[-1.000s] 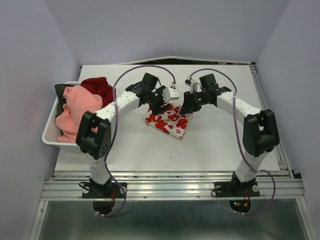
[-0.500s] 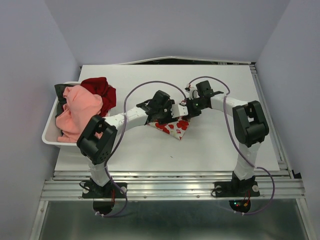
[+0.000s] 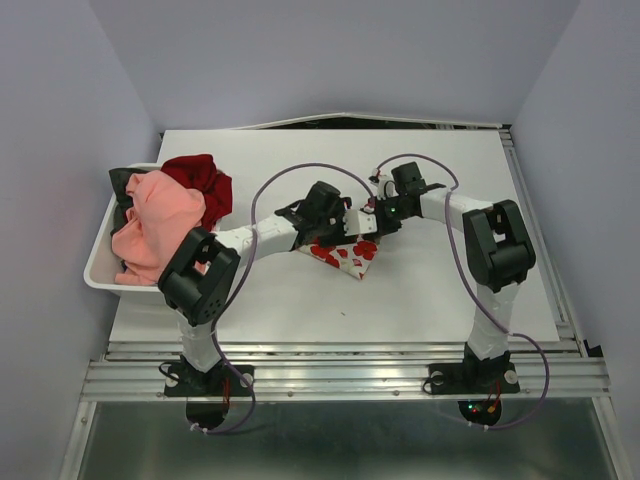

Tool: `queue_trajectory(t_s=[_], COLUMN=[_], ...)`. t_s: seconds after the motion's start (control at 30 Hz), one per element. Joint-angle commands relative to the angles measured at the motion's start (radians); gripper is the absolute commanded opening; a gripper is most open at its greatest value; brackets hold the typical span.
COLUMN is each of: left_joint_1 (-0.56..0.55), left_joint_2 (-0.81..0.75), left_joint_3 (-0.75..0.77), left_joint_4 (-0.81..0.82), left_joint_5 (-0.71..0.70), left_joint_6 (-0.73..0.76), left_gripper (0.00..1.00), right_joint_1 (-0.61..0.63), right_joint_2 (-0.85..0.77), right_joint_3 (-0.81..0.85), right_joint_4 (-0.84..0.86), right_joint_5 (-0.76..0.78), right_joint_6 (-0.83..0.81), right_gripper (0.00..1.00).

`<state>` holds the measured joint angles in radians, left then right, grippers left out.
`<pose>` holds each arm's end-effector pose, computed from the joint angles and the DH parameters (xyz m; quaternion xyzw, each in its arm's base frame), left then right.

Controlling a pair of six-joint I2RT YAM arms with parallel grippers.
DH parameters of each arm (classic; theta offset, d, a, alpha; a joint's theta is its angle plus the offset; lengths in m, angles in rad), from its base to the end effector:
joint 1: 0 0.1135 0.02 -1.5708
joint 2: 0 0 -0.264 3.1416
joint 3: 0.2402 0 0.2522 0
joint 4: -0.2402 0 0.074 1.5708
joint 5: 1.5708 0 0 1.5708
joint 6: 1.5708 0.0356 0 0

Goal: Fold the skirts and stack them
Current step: Fold the skirt

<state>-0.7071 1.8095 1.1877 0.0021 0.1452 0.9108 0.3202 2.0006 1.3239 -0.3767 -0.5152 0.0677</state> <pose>0.3049 -0.2673 0.2127 0.6645 0.5880 -0.0177 0.4608 0.3841 0.1458 0.1556 -0.1824 0.9192 0.2893 0.1953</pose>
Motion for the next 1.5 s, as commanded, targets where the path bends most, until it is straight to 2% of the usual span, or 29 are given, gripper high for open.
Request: queue_trajectory(t_s=[0.0,0.17,0.33,0.4,0.57,0.7,0.87,1.0,1.2,1.37,1.47], left_joint_1=[-0.008,-0.008,-0.006,0.0,0.073,0.148,0.212,0.244,0.268,0.274,0.276], left_joint_2=[-0.038,-0.013,0.036,0.05,0.071,0.099,0.223,0.39,0.546,0.577,0.58], left_joint_3=[-0.033,-0.039,-0.007,0.018,0.127,0.229,0.42,0.6,0.801,0.865,0.875], left_joint_4=[-0.001,0.006,0.016,0.016,-0.001,-0.06,-0.202,-0.29,-0.356,-0.378,-0.433], left_joint_5=[0.047,0.01,-0.01,-0.006,0.06,0.135,0.208,0.238,0.209,0.168,0.152], left_joint_6=[0.036,0.045,0.06,0.053,-0.03,-0.09,-0.154,-0.216,-0.28,-0.331,-0.348], left_gripper=[0.72,0.73,0.66,0.57,0.47,0.33,0.24,0.29,0.36,0.48,0.5], right_joint_1=[-0.003,-0.003,-0.003,-0.003,0.006,0.006,0.006,0.016,0.016,0.016,0.016], right_joint_2=[0.035,0.049,0.064,0.067,0.075,0.079,0.081,0.081,0.095,0.093,0.073], right_joint_3=[-0.022,-0.02,-0.014,-0.014,-0.011,-0.014,-0.02,-0.022,-0.012,0.009,0.027], right_joint_4=[0.013,0.007,-0.007,-0.011,-0.037,-0.045,-0.054,-0.057,-0.068,-0.09,-0.105], right_joint_5=[0.061,0.066,0.072,0.083,0.112,0.121,0.126,0.133,0.129,0.13,0.132], right_joint_6=[-0.032,-0.032,-0.045,-0.055,-0.097,-0.118,-0.134,-0.147,-0.152,-0.154,-0.157], right_gripper=[0.24,0.24,0.24,0.24,0.24,0.24,0.24,0.24,0.24,0.24,0.25])
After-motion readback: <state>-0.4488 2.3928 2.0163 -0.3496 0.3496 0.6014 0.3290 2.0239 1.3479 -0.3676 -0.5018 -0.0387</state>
